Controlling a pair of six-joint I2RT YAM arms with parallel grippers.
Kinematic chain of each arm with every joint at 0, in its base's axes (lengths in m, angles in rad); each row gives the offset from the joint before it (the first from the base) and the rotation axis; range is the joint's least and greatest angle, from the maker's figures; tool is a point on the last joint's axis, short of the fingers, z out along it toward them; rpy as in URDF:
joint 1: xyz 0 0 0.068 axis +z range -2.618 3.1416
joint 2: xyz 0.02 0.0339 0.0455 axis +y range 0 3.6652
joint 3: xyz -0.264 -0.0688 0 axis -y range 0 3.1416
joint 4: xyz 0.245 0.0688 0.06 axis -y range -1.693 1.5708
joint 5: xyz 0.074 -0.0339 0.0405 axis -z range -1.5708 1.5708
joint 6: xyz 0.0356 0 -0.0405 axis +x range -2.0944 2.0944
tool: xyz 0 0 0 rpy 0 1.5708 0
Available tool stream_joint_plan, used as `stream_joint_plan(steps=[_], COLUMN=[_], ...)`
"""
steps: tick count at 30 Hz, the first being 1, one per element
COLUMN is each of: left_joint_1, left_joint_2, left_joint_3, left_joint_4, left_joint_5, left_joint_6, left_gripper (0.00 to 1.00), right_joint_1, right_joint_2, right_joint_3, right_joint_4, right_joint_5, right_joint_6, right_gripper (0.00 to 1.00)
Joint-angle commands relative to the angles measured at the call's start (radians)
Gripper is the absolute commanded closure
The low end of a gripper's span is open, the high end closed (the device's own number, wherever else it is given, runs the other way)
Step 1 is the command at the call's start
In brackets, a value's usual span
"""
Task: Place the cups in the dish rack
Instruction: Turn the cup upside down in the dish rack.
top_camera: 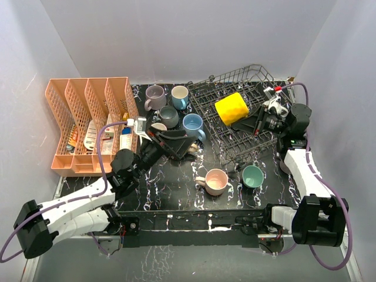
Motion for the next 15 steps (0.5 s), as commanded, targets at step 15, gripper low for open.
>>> stream_joint_plan(steps=[15], left_joint_1=[0.003], left_joint_2=[-0.328], left_joint_3=[-0.105], left_joint_4=[-0.787], left_joint_5=[-0.021], left_joint_6=[-0.05], left_gripper=[0.03], right_joint_1=[-0.098], right_joint_2=[0.136], right_joint_3=[0.222], right_joint_4=[-0.59], right_joint_5=[0.471], right_joint_6=[-0.96], right_gripper=[0.92])
